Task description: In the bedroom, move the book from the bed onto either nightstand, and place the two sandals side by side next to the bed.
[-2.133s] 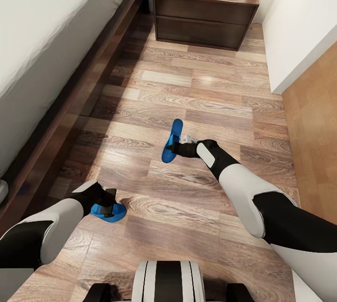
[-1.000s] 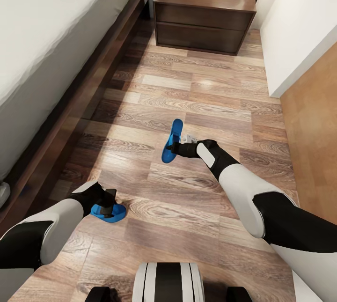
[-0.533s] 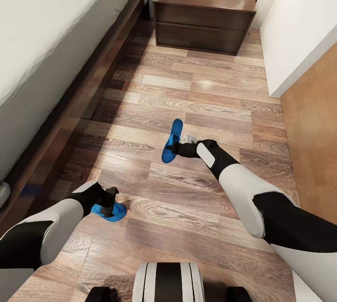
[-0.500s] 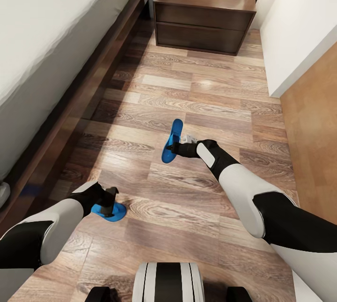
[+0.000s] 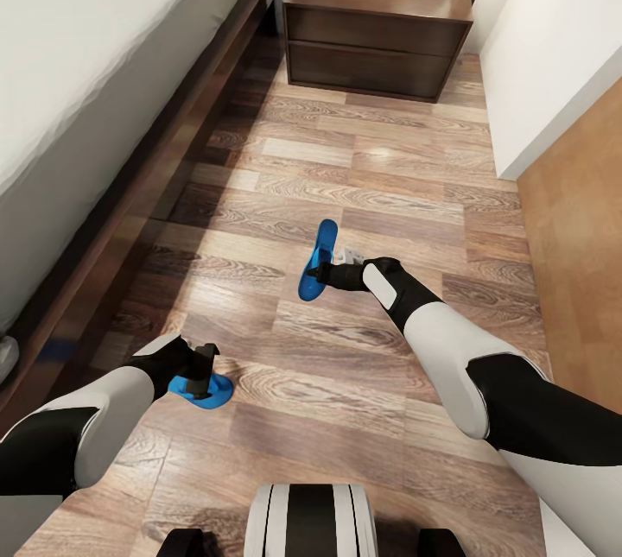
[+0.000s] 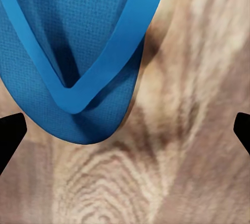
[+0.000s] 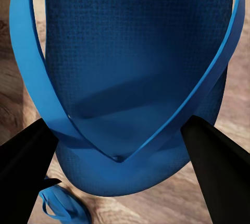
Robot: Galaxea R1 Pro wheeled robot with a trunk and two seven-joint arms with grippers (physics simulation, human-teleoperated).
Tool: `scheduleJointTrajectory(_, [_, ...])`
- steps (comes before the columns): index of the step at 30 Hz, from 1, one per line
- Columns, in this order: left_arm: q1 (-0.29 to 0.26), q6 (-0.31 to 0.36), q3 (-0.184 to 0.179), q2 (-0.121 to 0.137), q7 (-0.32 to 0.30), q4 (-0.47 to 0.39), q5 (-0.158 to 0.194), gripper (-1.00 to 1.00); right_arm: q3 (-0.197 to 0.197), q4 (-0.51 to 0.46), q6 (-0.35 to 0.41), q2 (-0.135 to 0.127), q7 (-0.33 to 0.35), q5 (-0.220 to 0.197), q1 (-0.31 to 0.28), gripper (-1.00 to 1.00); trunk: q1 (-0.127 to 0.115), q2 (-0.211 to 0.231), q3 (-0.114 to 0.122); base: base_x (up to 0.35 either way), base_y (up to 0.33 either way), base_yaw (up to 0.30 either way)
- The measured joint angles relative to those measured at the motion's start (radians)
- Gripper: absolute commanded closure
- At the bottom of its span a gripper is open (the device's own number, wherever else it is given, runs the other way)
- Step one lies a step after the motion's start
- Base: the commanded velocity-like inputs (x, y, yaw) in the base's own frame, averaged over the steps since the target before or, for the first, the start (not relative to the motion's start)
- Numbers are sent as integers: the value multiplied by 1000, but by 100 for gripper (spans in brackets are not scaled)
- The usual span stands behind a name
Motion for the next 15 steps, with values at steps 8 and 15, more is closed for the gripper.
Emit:
scheduleJointTrajectory(8, [0,0,0,0,0,0,-1,-100,0,0,0,0,0,0,0,100,0,0,0,0,0,0])
scheduleJointTrajectory(15, [0,1,0,0,-1,0,-1,-100,0,0,0,0,0,0,0,100,0,0,0,0,0,0])
